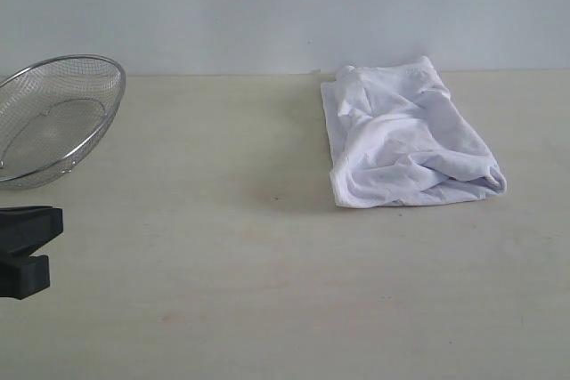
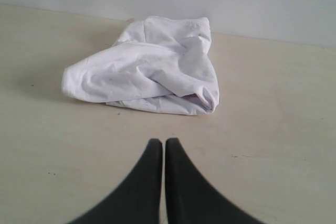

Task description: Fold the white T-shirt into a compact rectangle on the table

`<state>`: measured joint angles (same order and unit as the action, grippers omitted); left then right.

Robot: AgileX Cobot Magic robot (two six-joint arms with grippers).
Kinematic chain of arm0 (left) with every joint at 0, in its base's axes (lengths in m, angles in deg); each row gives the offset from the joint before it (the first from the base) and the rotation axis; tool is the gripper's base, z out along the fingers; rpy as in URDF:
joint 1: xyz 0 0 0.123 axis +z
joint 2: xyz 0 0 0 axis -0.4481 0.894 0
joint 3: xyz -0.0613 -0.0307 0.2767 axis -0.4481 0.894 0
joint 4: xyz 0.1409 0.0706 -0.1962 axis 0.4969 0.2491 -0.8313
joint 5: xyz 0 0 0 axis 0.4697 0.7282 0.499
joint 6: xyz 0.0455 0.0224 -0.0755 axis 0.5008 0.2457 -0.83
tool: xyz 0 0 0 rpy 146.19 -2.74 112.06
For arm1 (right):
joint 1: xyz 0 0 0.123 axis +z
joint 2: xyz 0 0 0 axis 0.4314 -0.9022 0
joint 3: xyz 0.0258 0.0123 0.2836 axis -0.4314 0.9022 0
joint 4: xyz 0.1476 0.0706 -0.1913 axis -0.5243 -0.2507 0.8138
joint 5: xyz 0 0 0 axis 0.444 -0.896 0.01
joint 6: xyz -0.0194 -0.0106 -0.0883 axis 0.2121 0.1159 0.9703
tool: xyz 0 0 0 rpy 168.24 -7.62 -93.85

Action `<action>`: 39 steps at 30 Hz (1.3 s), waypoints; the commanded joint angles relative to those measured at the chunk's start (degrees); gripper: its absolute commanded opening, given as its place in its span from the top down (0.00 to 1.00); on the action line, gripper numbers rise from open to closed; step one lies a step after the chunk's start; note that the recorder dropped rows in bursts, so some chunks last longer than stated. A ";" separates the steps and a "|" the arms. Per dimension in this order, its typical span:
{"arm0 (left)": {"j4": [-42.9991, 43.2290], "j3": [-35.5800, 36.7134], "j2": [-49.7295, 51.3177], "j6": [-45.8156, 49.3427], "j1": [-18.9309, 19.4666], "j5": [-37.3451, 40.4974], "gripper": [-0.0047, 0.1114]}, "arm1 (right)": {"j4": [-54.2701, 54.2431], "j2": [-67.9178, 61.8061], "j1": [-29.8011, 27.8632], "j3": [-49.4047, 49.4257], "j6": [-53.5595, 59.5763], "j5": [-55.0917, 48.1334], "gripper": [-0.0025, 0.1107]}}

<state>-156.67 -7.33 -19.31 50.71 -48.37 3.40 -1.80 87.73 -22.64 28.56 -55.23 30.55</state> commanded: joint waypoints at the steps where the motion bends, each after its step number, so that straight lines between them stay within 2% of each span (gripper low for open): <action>1: -0.36 0.24 -0.29 -0.37 -0.19 -0.31 0.92 | -0.07 0.24 -0.24 -0.06 -0.46 0.23 0.98; 9: -0.36 0.24 -0.29 -0.37 -0.19 -0.31 0.92 | -0.21 0.24 -3.89 -0.06 -0.69 0.23 0.98; 39: -0.36 0.24 -0.29 -0.27 -0.19 -0.30 0.92 | -0.96 0.24 -3.35 -0.06 -0.79 0.24 0.98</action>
<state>-156.67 -7.33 -19.31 50.71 -48.37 3.26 -2.76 87.73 -26.15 28.56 -56.09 30.55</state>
